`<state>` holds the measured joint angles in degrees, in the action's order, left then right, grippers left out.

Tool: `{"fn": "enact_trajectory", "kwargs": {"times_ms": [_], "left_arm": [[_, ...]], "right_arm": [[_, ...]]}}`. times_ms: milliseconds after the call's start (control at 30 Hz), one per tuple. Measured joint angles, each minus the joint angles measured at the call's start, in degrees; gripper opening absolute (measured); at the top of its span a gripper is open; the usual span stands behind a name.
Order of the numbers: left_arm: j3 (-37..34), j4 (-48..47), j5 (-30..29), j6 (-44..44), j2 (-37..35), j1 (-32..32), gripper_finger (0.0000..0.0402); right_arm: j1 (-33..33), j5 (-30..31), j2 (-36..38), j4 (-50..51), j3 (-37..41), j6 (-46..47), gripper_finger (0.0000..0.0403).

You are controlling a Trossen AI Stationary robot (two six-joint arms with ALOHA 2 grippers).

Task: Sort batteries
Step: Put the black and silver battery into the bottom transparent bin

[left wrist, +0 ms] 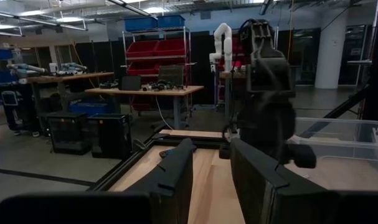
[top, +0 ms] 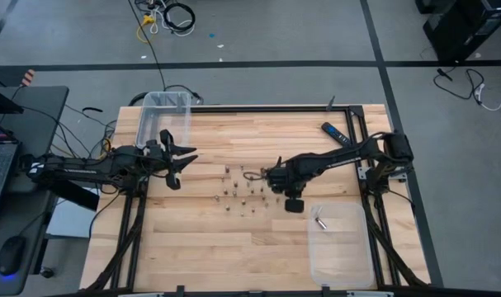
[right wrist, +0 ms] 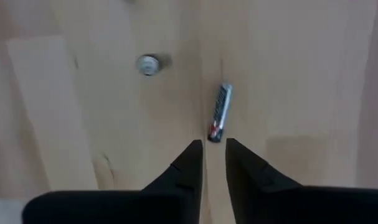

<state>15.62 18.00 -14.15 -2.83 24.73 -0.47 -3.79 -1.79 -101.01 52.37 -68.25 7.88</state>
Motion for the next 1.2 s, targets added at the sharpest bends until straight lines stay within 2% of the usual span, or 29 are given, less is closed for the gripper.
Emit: {"fn": "enact_trajectory", "kwargs": {"times_ms": [333,1200], "left_arm": [[0.0,-0.6,0.0,-0.8,0.0,0.0,0.0106],[0.0,-1.1,0.0,-1.2,0.0,0.0,0.0106]], "right_arm": [[-1.4,4.8,0.0,-4.5,0.0,4.0,0.0099],[-1.4,5.2,-1.2,-14.0,8.9,4.0,0.0106]]}}
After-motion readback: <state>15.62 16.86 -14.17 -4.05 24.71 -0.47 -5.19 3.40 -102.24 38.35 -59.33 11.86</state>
